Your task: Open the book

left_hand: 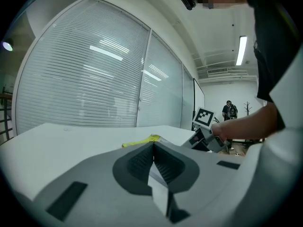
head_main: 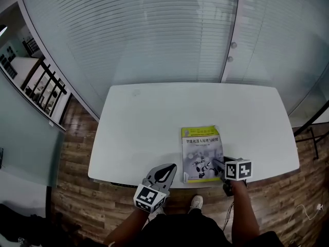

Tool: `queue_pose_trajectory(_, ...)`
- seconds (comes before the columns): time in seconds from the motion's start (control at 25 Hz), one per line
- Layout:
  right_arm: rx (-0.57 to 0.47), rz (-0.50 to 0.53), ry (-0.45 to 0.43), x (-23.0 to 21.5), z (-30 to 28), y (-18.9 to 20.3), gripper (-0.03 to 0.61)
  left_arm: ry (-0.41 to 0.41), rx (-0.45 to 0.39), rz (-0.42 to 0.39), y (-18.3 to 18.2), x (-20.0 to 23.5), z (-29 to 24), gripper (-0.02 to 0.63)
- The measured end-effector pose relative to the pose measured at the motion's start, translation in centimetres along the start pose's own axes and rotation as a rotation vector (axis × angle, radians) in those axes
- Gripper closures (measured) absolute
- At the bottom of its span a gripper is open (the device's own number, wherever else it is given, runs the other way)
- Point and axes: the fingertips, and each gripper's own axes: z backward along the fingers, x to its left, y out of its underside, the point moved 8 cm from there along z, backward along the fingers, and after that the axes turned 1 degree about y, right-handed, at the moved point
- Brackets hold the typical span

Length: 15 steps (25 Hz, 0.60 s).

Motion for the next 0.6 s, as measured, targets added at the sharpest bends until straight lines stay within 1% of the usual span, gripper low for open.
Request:
queue_pose_trajectory(0.12,-0.027,-0.006,0.015,0.1,-0.1,-0.3,0.362,0.002,0.005,0.009,-0.4,0.3,0.1,0.597)
queue_pose_trajectory(0.24,-0.034,-0.01,0.025,0.1,0.0,-0.2,0.365,0.004,0.033,0.023,0.5,0.1,0.4,0.597)
queue_pose_trajectory(0.32,-0.041,-0.009,0.04,0.1,0.1,-0.1,0.371,0.008,0.033,0.023,0.7,0.1,0.6,0.597)
queue_pose_trajectory(0.48,-0.077,0.011,0.092,0.3,0.5,-0.1,0.399,0.009,0.035,0.015,1.0,0.4,0.8,0.597)
queue_pose_trajectory(0.6,-0.111,0.023,0.124,0.2,0.7,-0.3,0.442,0.016,0.045,0.002,1.3,0.8,0.7,0.597)
